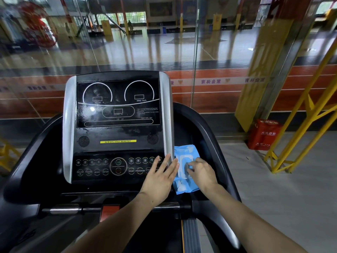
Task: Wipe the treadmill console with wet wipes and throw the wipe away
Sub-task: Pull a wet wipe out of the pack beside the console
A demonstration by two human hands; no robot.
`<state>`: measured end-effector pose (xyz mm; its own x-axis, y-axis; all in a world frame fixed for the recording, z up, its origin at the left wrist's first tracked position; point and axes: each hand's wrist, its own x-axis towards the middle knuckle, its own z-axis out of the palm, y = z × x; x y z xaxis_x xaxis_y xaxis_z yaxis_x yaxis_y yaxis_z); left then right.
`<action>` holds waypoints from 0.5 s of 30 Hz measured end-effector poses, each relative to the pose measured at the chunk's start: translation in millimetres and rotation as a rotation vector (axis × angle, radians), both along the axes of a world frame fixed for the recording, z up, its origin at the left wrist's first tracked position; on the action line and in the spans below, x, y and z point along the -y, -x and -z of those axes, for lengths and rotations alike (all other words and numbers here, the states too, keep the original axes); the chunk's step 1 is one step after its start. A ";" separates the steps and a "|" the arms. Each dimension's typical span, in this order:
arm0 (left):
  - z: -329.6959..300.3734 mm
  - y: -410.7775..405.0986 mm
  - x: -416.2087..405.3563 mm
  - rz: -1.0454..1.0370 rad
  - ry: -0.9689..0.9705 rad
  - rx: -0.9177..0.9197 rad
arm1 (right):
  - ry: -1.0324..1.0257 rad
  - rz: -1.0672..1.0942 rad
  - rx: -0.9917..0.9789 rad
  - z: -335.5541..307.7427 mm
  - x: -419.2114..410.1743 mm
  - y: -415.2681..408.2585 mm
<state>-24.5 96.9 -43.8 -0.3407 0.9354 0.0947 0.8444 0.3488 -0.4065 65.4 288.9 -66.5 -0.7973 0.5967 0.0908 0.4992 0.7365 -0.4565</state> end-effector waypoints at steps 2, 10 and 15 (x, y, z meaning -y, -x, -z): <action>0.0 -0.1 0.1 -0.003 -0.002 0.002 | -0.082 -0.018 0.036 -4.5 0.7 1.3; -3.4 -3.2 1.3 -0.006 -0.001 0.013 | -0.211 -0.033 0.163 -10.2 2.5 12.6; -3.2 -2.8 1.1 -0.009 -0.002 0.020 | -0.251 -0.048 0.240 -13.3 2.7 17.7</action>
